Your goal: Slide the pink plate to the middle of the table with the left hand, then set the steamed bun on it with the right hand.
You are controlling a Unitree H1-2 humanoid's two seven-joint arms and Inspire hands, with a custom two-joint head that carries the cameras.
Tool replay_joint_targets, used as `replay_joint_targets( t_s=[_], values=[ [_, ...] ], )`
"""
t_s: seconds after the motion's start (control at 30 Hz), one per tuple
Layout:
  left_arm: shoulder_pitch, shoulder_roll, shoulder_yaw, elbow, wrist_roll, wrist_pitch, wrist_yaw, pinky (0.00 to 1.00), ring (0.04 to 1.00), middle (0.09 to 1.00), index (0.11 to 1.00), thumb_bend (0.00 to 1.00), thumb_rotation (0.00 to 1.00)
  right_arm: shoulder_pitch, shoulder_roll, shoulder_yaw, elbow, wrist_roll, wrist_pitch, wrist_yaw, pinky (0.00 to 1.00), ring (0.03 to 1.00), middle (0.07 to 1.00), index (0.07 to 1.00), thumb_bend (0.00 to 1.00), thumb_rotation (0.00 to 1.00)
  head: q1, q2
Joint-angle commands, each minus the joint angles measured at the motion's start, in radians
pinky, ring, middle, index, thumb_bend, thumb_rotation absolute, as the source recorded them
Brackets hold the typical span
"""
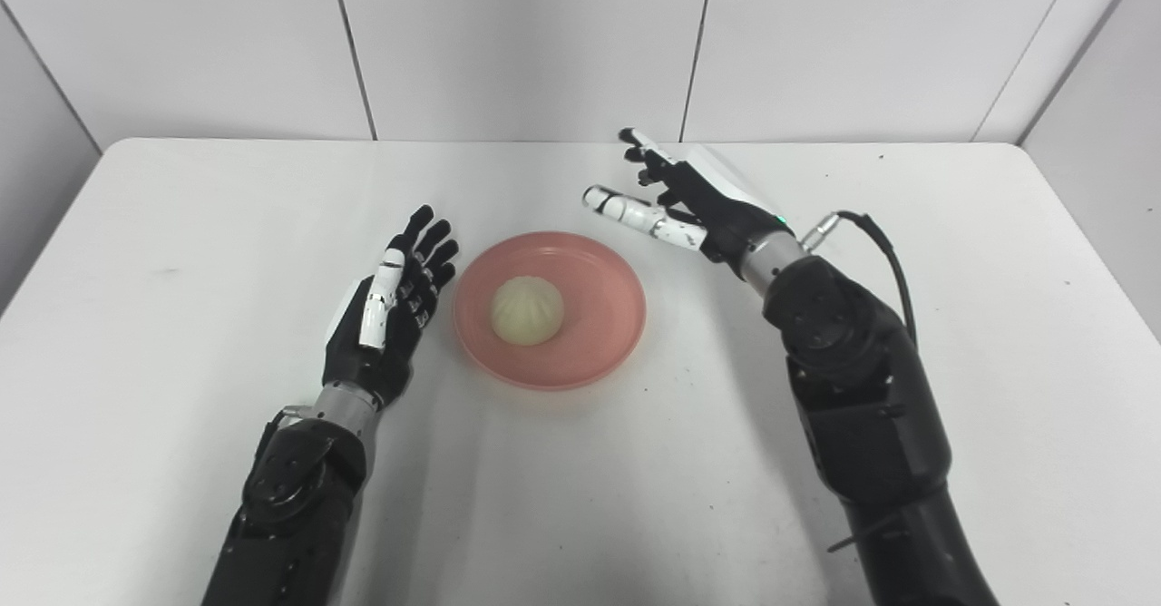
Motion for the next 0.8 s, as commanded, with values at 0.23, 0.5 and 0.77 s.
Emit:
replay_joint_targets(
  t_s=[0.23,0.5,0.77],
  values=[
    [0.073,0.023,-0.007,0.010,0.029,0.004,0.012,1.00,0.997,1.000,1.000,0.40,1.00,0.102,0.129,-0.098,-0.008,0.136,-0.076,-0.259,1.00,1.000,1.000,1.000,0.63,1.00,0.001,-0.002],
    [0.092,0.021,-0.011,0.029,0.047,-0.061,0.008,1.00,1.000,1.000,1.000,0.40,1.00,0.189,0.210,-0.132,0.101,0.258,-0.348,-0.434,1.00,1.000,1.000,1.000,0.43,1.00,0.007,-0.008],
    [0.117,0.014,-0.019,0.007,0.079,-0.079,0.025,1.00,1.000,1.000,1.000,0.42,1.00,0.250,0.222,-0.114,0.142,0.318,-0.428,-0.474,1.00,1.000,1.000,1.000,0.27,1.00,0.012,-0.012]
  ],
)
